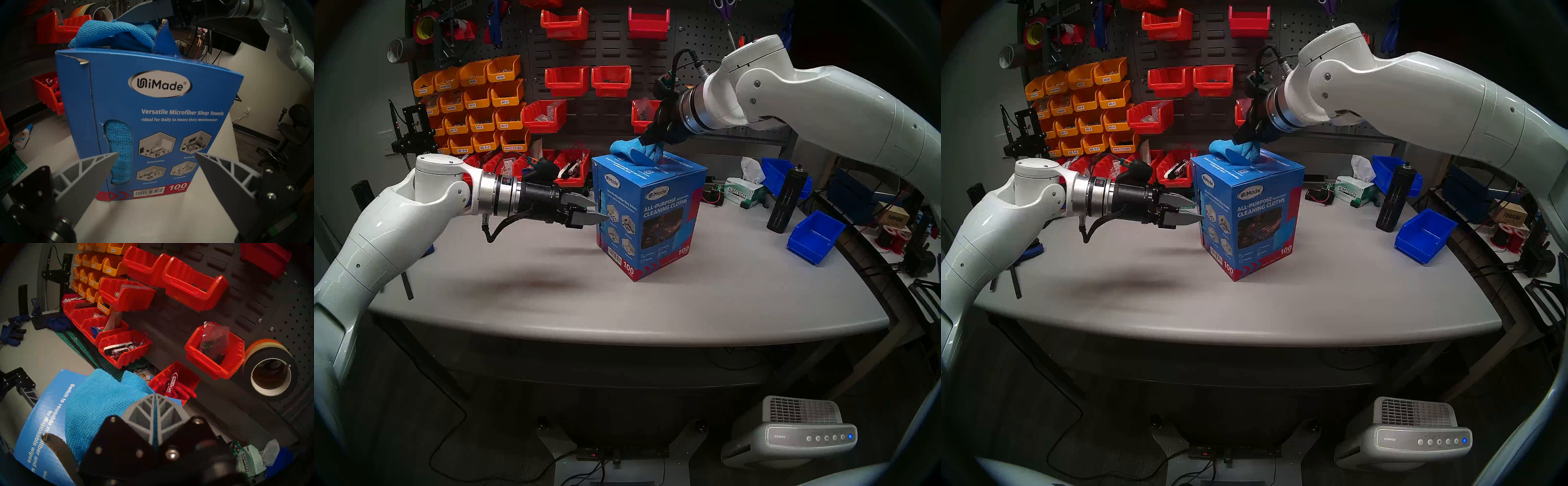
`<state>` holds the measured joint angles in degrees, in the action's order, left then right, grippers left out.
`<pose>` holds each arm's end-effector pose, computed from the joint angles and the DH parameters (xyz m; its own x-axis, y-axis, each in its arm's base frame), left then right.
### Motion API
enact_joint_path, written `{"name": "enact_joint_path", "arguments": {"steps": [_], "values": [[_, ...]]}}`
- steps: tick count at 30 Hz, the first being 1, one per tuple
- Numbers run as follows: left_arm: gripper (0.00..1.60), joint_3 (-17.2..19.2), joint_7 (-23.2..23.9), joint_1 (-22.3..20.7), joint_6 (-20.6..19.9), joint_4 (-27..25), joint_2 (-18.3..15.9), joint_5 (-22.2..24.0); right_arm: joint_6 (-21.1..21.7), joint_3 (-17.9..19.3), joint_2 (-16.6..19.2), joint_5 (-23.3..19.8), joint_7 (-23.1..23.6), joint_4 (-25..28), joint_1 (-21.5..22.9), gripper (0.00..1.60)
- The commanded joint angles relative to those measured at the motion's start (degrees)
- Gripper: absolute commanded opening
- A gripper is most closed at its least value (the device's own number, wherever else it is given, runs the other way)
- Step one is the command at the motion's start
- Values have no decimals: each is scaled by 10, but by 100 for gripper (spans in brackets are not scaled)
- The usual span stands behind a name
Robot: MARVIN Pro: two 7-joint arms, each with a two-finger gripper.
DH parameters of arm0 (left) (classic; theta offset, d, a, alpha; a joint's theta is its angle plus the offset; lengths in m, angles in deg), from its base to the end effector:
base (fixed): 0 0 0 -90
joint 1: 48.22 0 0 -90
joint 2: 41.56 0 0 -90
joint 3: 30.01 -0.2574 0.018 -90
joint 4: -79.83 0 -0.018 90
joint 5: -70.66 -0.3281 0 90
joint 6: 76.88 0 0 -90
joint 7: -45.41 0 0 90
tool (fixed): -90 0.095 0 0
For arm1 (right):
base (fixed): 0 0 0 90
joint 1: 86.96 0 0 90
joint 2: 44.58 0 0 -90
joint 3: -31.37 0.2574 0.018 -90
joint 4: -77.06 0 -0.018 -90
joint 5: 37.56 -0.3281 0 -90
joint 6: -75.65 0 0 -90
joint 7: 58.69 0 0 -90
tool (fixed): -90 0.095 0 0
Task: Take out a shop towel
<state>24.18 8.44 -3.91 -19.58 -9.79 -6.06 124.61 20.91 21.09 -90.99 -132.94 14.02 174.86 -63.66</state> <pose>0.4598 0.0243 -0.0588 0.2455 -0.2645 0.9326 -0.9147 -0.3818 0.1325 0.4700 0.1257 0.0617 0.1778 0.5218 0.8343 0.5608 -0.7504 0.3498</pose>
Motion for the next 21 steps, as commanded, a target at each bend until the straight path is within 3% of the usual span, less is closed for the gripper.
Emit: {"name": "enact_joint_path", "arguments": {"steps": [1,21], "values": [[160,14,-1,-16,2,-2,-1,5,-21,15,-4,31,12,-5,23,0],[160,14,0,-16,2,-2,-2,4,-45,19,-24,94,83,-50,45,0]]}}
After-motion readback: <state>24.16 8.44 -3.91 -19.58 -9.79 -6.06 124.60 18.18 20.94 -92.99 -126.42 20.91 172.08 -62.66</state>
